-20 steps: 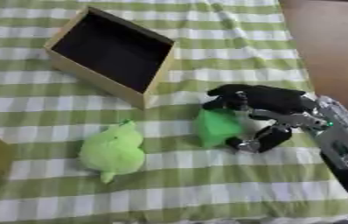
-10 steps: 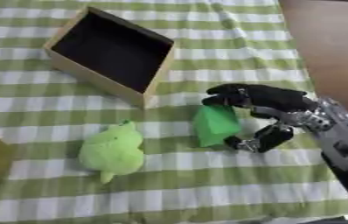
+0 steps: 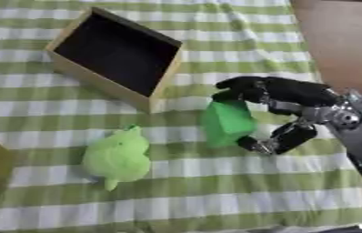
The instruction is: Pick up objects on the table and place them in the box.
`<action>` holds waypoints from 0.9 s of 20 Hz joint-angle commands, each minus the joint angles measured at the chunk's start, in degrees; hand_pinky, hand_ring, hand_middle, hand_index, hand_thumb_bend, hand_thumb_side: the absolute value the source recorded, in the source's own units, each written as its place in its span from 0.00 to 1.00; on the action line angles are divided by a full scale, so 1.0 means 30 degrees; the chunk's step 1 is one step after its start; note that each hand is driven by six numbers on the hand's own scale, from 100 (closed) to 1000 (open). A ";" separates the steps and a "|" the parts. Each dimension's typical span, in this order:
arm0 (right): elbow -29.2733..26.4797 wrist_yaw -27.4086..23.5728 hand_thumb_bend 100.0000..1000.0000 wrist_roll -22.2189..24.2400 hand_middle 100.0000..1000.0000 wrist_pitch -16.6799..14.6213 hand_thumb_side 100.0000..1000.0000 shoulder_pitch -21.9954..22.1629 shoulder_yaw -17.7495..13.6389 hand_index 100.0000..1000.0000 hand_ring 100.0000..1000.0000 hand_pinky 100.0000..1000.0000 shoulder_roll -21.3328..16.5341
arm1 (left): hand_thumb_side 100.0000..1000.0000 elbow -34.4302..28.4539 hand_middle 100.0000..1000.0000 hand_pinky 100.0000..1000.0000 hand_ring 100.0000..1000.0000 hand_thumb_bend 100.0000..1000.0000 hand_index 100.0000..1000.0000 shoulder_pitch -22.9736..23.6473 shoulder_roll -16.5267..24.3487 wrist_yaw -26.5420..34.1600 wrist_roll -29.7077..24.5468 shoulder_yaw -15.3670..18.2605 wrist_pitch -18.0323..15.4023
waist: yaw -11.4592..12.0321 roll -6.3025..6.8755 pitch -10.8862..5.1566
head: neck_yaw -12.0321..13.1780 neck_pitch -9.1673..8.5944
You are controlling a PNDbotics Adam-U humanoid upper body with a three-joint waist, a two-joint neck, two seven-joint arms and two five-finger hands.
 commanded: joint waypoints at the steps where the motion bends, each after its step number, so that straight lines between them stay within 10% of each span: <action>1: -0.0635 -0.0755 0.00 0.3140 0.13 -0.3360 0.05 -0.0634 -0.0047 0.93 1.00 1.00 -0.0977 | 0.52 -0.0285 0.76 0.72 0.89 0.00 0.85 -0.0103 0.0262 -0.0061 -0.0061 0.0026 0.0040 | 0.0042 0.0030 -0.0453 | 0.0008 -0.0058; 18: 0.5009 -0.4416 0.00 0.5239 0.15 -0.4422 0.13 -0.8083 0.0731 0.82 1.00 0.99 -0.0245 | 0.52 -0.0285 0.77 0.72 0.90 0.00 0.85 -0.0533 0.0372 0.0308 -0.0164 -0.0117 0.0034 | 0.0797 -0.0233 -0.0599 | -0.0766 0.0232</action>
